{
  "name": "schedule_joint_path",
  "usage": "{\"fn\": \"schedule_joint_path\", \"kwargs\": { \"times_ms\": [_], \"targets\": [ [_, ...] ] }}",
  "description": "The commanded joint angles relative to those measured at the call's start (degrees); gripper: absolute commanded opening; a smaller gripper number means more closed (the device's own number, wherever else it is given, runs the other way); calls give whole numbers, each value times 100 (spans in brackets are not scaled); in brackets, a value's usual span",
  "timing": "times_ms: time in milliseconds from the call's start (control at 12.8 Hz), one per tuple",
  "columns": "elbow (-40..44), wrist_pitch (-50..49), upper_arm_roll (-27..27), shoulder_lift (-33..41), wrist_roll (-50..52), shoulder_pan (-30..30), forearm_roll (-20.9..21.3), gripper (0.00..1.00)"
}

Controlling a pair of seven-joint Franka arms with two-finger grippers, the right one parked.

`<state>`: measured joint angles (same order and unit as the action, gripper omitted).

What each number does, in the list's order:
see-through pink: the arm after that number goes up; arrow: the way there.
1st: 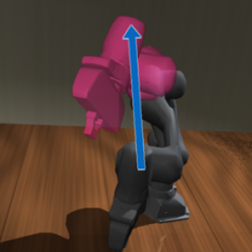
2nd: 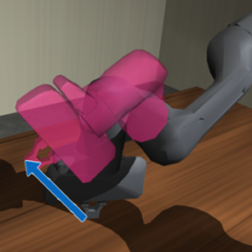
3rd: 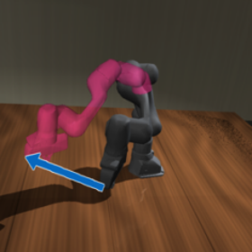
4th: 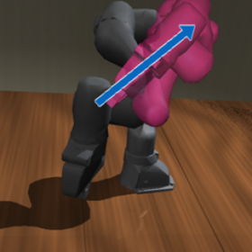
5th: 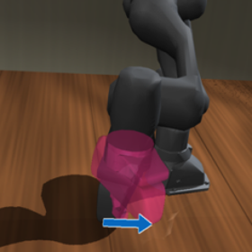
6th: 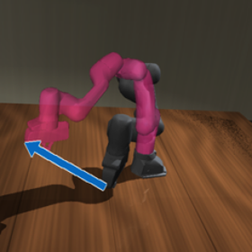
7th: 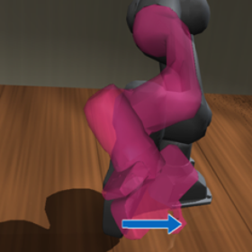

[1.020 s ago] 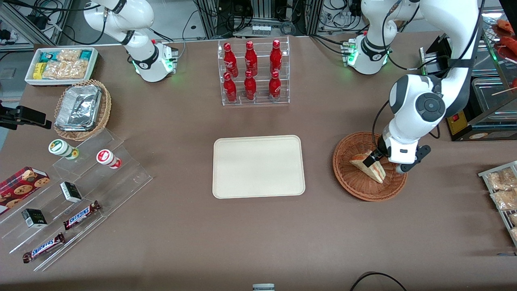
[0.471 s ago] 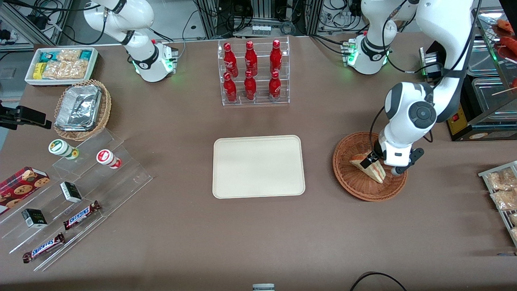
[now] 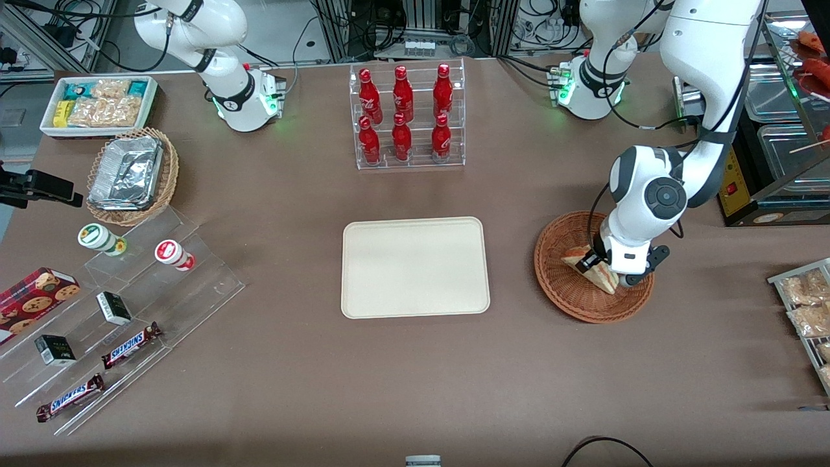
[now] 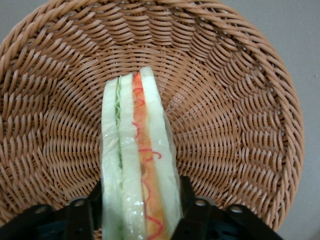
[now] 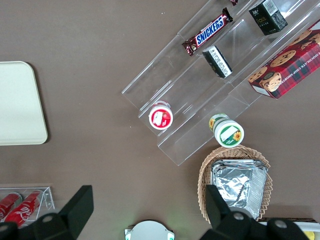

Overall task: Place sandwich from basket to tray
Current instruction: 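Lower the left gripper and close it on the sandwich, then lift the sandwich and carry it over the cream tray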

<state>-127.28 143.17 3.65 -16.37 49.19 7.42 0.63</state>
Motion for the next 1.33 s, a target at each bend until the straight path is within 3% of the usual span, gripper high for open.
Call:
{"fn": "schedule_joint_path", "kwargs": {
  "times_ms": [0, 235, 549, 706, 941, 1255],
  "targets": [
    [89, -148, -31, 212, 126, 32, 270, 0],
    [1078, -1865, 39, 477, 109, 180, 543, 0],
    [2767, -3250, 66, 196, 126, 1067, 535, 0],
    [3180, -3234, 109, 56, 109, 1532, 334, 0],
    [3945, -3225, 118, -812, 47, 2358, 271, 0],
    [4202, -2559, 259, -1639, -664, 2756, 297, 0]
  ]
}}
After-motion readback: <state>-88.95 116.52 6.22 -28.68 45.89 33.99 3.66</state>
